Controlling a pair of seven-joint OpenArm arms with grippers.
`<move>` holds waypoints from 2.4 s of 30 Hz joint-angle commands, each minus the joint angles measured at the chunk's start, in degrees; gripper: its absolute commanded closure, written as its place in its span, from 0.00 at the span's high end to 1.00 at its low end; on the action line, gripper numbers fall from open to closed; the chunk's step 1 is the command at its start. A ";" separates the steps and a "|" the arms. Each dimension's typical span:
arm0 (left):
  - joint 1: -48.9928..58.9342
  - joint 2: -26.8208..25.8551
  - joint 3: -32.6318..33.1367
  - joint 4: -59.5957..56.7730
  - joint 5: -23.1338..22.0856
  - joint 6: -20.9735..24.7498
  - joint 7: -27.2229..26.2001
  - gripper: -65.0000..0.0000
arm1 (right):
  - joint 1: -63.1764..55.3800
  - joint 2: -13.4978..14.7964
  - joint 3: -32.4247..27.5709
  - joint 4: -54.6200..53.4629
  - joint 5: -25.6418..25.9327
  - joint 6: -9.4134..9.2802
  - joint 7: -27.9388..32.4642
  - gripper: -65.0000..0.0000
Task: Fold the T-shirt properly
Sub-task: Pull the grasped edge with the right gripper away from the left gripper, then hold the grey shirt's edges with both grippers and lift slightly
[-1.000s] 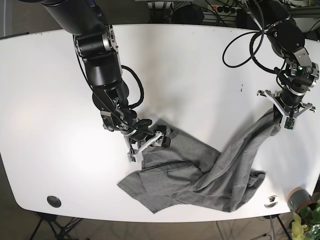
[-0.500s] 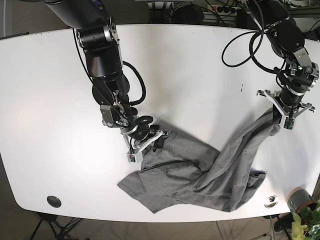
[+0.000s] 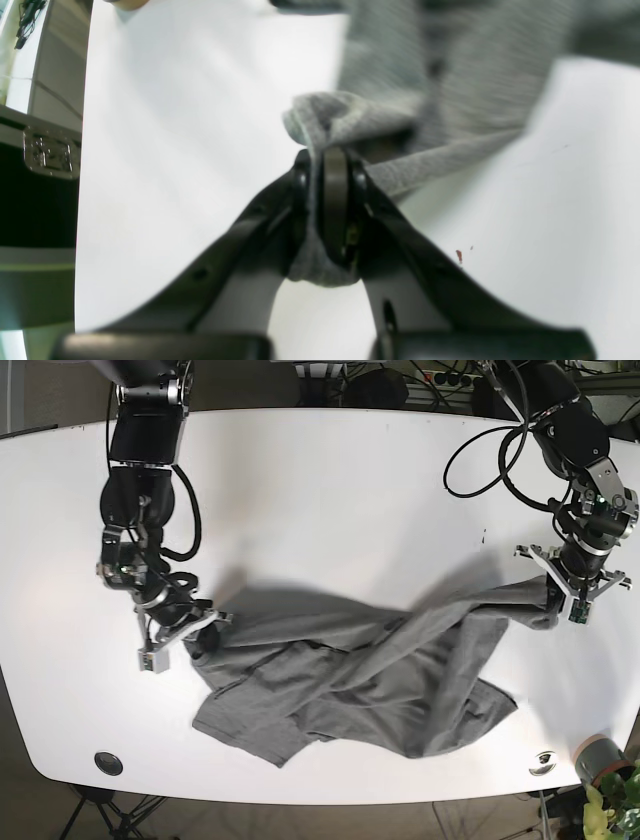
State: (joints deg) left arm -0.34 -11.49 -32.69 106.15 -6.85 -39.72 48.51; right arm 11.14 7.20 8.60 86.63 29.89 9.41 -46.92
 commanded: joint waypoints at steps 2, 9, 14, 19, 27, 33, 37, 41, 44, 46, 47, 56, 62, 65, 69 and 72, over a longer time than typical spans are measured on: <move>-1.46 -0.78 1.96 1.59 -0.58 0.21 -0.99 0.00 | -1.60 2.86 4.63 5.46 0.66 3.73 -1.13 0.03; -1.64 -0.69 3.98 3.96 -0.58 0.21 -0.99 0.00 | -9.25 3.92 14.39 9.33 0.66 8.83 -5.88 0.04; -1.99 -1.13 3.02 3.79 -0.40 0.21 -0.99 0.00 | -13.91 3.66 15.53 10.91 0.66 10.68 -6.23 0.04; -3.40 -1.22 2.14 3.61 -0.05 0.21 -0.99 0.00 | -14.87 2.16 15.71 10.56 0.48 10.68 -6.14 0.08; -3.66 -1.22 2.31 2.47 -0.05 0.21 -0.99 0.00 | -13.64 1.28 16.06 9.85 0.48 10.68 -6.14 0.61; -3.57 -1.22 2.23 2.38 -0.05 0.21 -0.99 0.00 | -10.56 1.28 15.97 3.70 0.57 10.68 -6.14 0.63; -3.40 -1.22 2.14 2.38 -0.05 0.21 -1.08 0.00 | -8.19 1.46 15.97 0.97 0.48 10.68 -6.14 0.61; -3.40 -1.04 2.14 2.38 -0.05 0.21 -1.08 0.00 | -7.05 1.37 15.79 1.06 0.57 10.68 -6.23 0.58; -3.40 -0.95 2.14 2.38 -0.05 0.21 -1.08 0.00 | -5.99 1.28 15.79 0.45 0.13 10.68 -6.23 0.57; -3.40 -0.95 2.14 2.29 -0.05 0.21 -1.08 0.00 | -5.47 1.28 15.79 -1.14 0.57 10.68 -6.23 0.57; -3.40 -0.95 2.14 2.29 -0.05 0.21 -1.08 0.00 | -4.85 1.28 15.79 -1.93 0.66 10.68 -6.23 0.57; -3.40 -1.04 2.23 2.20 -0.05 0.30 -1.08 0.00 | -2.92 1.28 15.79 -7.29 0.57 10.68 -6.14 0.49; -3.57 -1.13 2.40 0.71 -0.05 0.47 -1.26 0.00 | -3.09 1.28 15.79 -6.76 0.57 10.68 -6.14 0.04; -3.75 -1.13 2.31 -1.84 -0.05 0.56 -1.35 0.00 | -4.41 1.28 15.88 -2.28 0.57 10.68 -6.14 0.03; -3.75 -1.22 2.31 -2.63 -0.05 0.65 -1.35 0.00 | -7.66 1.28 15.88 5.19 0.66 10.68 -6.31 0.03; -3.75 -1.04 2.40 -2.63 -0.05 0.65 -1.35 0.00 | -10.65 1.28 15.97 11.17 0.66 10.59 -6.58 0.03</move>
State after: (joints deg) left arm -3.07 -11.81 -30.26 102.59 -6.26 -39.48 48.42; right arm 0.60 7.79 24.34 93.91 29.95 19.73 -54.39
